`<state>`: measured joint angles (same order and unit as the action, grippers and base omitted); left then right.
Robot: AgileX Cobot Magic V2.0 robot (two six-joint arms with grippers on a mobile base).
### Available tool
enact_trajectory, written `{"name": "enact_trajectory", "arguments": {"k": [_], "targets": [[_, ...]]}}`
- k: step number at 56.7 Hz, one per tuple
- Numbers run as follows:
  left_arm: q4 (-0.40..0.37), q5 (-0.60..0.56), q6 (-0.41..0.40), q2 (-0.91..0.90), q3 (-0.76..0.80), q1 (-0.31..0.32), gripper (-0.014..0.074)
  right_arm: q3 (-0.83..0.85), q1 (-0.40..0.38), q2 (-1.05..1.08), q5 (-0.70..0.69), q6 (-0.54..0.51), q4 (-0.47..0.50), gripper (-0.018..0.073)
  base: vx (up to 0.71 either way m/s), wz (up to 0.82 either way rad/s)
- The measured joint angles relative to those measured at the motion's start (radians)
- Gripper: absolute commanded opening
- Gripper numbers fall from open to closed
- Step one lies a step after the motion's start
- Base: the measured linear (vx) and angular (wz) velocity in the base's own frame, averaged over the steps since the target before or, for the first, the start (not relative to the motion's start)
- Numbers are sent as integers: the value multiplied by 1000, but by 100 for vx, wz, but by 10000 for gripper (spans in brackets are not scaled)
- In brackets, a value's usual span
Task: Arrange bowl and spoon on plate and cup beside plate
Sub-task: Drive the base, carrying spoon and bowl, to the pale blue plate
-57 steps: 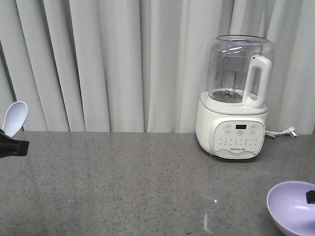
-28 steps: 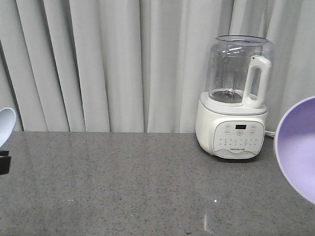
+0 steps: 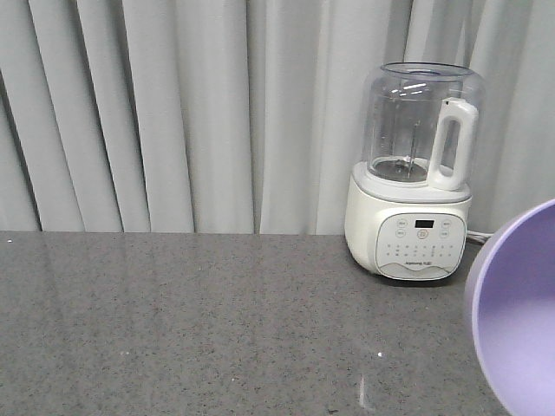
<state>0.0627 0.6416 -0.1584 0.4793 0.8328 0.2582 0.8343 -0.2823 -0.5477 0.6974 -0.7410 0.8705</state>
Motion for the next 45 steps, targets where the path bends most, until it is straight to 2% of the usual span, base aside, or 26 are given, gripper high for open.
{"name": "enact_trajectory", "arguments": {"k": [45], "targets": [[4,-9,0,-6,-1,0,-6,0,0,0,11,0,4,-9,-1,-2]]}}
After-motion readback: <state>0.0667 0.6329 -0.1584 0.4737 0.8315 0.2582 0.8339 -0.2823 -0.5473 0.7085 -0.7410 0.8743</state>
